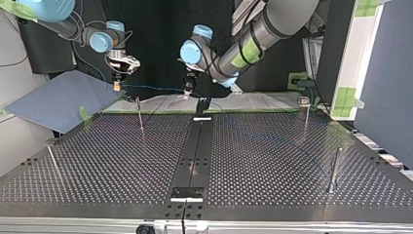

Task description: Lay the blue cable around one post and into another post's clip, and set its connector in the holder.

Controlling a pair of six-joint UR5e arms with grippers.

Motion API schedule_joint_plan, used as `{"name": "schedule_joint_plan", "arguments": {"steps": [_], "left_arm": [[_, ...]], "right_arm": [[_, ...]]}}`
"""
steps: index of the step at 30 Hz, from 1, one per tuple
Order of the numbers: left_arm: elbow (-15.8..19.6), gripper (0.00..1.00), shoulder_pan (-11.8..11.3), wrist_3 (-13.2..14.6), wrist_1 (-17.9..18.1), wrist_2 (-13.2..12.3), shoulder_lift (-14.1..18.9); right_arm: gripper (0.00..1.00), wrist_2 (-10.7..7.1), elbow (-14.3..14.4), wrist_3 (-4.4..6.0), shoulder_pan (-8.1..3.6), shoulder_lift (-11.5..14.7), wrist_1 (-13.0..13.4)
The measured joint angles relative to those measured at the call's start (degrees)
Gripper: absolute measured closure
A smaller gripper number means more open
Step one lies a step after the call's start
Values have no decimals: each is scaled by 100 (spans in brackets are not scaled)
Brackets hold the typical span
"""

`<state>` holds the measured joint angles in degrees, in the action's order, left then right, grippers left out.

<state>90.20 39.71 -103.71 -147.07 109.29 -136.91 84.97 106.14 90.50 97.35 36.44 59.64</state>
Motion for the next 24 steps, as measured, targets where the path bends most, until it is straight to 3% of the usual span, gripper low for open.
{"name": "schedule_joint_plan", "arguments": {"steps": [24], "left_arm": [[-1,1,-18,425,1119,34,-1120]], "right_arm": [[100,31,0,1,-59,-1,-3]]}}
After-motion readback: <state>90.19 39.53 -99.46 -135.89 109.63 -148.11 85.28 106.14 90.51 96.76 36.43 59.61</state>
